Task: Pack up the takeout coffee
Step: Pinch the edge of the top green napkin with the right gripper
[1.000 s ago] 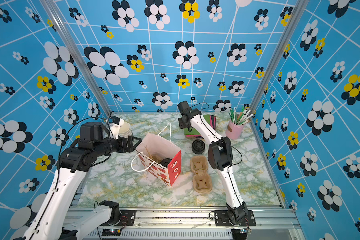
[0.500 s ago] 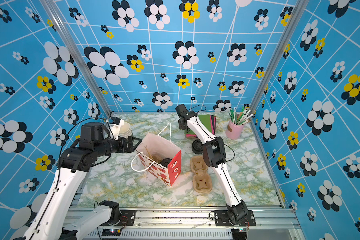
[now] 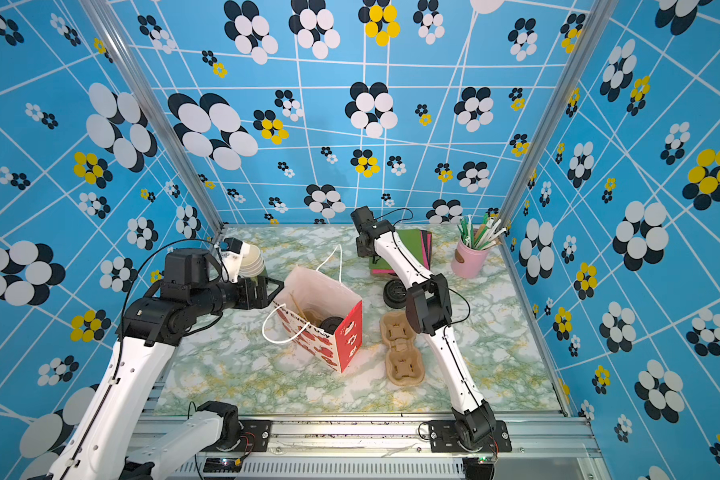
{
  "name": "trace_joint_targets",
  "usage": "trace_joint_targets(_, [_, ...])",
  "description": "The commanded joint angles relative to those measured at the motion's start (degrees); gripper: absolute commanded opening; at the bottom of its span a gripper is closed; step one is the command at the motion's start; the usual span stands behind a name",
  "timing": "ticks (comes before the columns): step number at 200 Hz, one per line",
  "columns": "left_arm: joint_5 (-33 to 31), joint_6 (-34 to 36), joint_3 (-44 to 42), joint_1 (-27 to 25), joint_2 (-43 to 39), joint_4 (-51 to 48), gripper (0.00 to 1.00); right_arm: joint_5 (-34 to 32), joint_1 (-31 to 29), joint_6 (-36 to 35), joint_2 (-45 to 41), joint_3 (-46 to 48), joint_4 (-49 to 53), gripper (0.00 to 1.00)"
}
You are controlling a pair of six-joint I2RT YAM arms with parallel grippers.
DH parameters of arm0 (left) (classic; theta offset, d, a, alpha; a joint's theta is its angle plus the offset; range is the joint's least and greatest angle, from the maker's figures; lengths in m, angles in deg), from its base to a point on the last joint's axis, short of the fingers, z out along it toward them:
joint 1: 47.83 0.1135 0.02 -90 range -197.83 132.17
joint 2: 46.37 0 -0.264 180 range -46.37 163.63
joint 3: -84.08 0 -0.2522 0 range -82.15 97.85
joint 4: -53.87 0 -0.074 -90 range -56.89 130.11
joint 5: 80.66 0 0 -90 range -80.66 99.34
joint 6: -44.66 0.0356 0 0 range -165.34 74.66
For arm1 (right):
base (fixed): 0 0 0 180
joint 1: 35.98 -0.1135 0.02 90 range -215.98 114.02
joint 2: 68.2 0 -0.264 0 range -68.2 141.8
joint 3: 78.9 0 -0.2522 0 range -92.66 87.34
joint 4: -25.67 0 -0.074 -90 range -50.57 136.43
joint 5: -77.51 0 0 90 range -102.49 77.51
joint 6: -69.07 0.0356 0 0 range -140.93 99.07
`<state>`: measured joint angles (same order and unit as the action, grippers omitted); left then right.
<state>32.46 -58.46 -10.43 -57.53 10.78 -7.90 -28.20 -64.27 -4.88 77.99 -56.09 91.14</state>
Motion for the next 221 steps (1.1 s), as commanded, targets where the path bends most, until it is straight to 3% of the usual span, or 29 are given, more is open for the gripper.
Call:
trace_joint_targets(1, [0.1,-0.4,0.1,0.7,-0.8,-0.3,1.00,1.3,0.2,1.6,-1.6,-2.1,1.4,0.33])
trace_joint_targets(23, [0.0,-0.3,0.3,0.7,-0.8,-0.4,1.00,-0.5,0.2,1.5,0.1,-3.3,2.6,0.41])
trace_joint_targets(65, [0.2,-0.6,-0.1,0.7,-0.7,-0.1,1.00,-2.9,-0.3,0.1,2.1,-4.0,3.1,0.46])
trace_joint_targets(134, [0.1,-0.6,-0.2,0.7,-0.5,0.0,1.00,-6.9,-1.5,-1.0,5.6,-6.7,3.2,0.48])
trace_joint_targets(155, [0.1,-0.7,-0.2,0.7,-0.5,0.2,1.00,-8.2,-1.8,-1.2,6.5,-7.4,3.4,0.45])
trace_joint_targets(221, [0.4,-0.9,-0.4,0.6,-0.3,0.6,1.00,-10.4,-1.9,-1.9,5.7,-7.6,3.7,0.15])
